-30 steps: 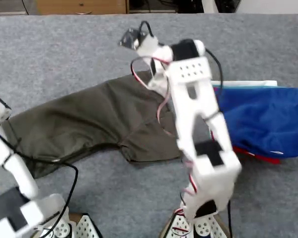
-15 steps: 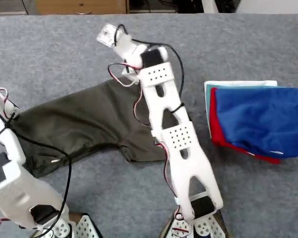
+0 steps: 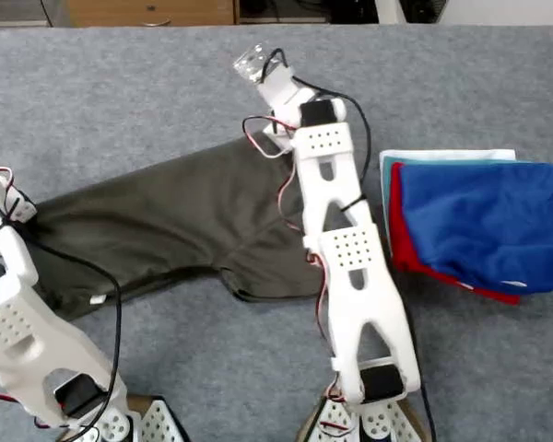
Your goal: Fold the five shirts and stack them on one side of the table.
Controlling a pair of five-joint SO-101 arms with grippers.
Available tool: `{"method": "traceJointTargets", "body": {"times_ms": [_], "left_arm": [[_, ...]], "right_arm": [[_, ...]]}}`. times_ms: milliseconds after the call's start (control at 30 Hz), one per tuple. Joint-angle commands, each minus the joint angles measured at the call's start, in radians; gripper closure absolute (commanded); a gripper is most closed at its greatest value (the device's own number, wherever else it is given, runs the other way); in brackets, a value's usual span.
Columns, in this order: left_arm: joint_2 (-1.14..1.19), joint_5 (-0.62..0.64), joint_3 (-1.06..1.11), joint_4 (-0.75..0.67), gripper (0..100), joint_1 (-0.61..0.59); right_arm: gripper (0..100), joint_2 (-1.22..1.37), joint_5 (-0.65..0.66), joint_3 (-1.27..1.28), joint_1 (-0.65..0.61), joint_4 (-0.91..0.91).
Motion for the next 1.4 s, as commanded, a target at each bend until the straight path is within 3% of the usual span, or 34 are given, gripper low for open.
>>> {"method": "traceJointTargets", "body": {"times_ms": [0, 300, 433, 633, 767, 933, 1067, 1167, 1367], "left_arm": [[-0.033, -0.029, -0.055, 0.083, 91, -0.015], [-0.397, -0.029, -0.043, 0.293, 91, 0.051], [-0.584, -0.031, 0.077, 0.371, 91, 0.129], [-0.702, -0.052, 0.574, 0.149, 91, 0.141], [-0.723, -0.092, 0.804, 0.038, 91, 0.101], [-0.75, -0.163, 0.818, 0.023, 91, -0.037], [-0.728, -0.192, 0.795, 0.017, 91, -0.054], [-0.704, -0.192, 0.79, 0.023, 91, -0.055], [-0.694, -0.193, 0.799, 0.015, 91, -0.1]], "right_arm": [[99.6, -0.068, -0.011, -0.076, -0.016, 0.081], [99.6, -0.337, -0.012, -0.124, -0.053, 0.301], [99.6, -0.415, -0.032, -0.134, -0.054, 0.476], [99.6, -0.495, -0.137, -0.064, -0.053, 0.493], [99.6, -0.616, -0.219, 0.137, -0.079, 0.493], [99.6, -0.78, -0.224, 0.504, -0.102, 0.482], [99.6, -0.783, -0.224, 0.722, -0.054, 0.358], [99.6, -0.769, -0.203, 0.806, -0.027, 0.255], [99.6, -0.647, -0.175, 0.854, -0.019, 0.221]]}}
